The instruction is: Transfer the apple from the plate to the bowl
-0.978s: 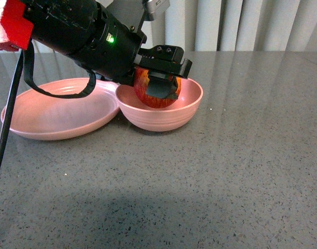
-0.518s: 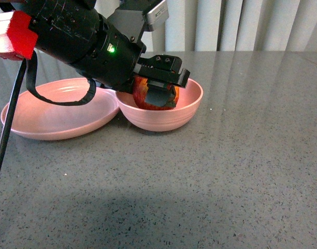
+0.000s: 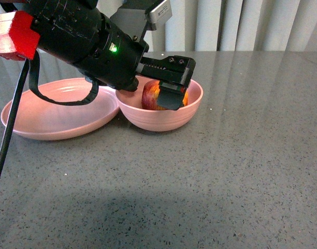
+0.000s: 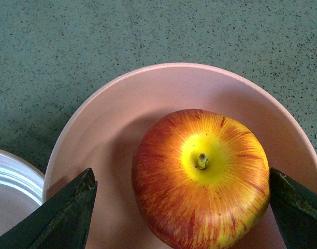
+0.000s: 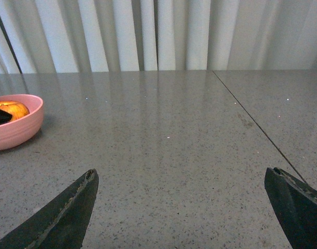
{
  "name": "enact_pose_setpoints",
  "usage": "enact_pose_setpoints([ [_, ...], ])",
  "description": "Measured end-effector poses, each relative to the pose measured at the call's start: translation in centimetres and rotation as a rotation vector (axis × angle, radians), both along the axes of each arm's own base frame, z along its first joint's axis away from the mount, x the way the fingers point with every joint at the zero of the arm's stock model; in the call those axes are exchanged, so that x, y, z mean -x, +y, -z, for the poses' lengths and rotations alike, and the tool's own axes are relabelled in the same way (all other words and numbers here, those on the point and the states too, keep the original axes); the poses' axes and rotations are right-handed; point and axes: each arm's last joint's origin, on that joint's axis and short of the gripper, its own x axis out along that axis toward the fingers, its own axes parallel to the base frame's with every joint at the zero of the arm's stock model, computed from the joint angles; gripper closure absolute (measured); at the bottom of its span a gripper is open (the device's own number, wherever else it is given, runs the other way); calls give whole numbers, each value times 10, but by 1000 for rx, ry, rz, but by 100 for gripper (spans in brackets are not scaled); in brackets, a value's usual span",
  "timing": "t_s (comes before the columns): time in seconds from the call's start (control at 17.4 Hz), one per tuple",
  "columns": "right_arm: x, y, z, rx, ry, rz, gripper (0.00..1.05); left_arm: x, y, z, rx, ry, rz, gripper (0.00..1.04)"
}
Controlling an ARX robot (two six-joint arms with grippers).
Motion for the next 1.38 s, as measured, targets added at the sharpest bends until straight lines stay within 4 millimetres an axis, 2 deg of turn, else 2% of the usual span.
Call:
enact_pose_setpoints([
  [0.4,0,0,0,0,0,0,7,0,0,-2,0,1,0,7],
  [0.46,0,0,0,0,0,0,7,0,2,-10,9,-17,-6,7],
  [0.58,0,0,0,0,0,0,7,12,15,-58,74,-151,-30,7],
  [0.69,0,0,0,0,0,0,7,20,23,-86,108,-256,-51,7],
  [0.75,0,0,0,0,0,0,7,30,31,-102,115,-311,-70,7],
  [0.92,0,0,0,0,0,0,7,59,53,-121,128,-385,-110,7],
  [1.21,0,0,0,0,0,0,7,102,106,-118,98,-429,-234,7],
  [1.38,0,0,0,0,0,0,7,118,137,-104,76,-415,-328,7],
])
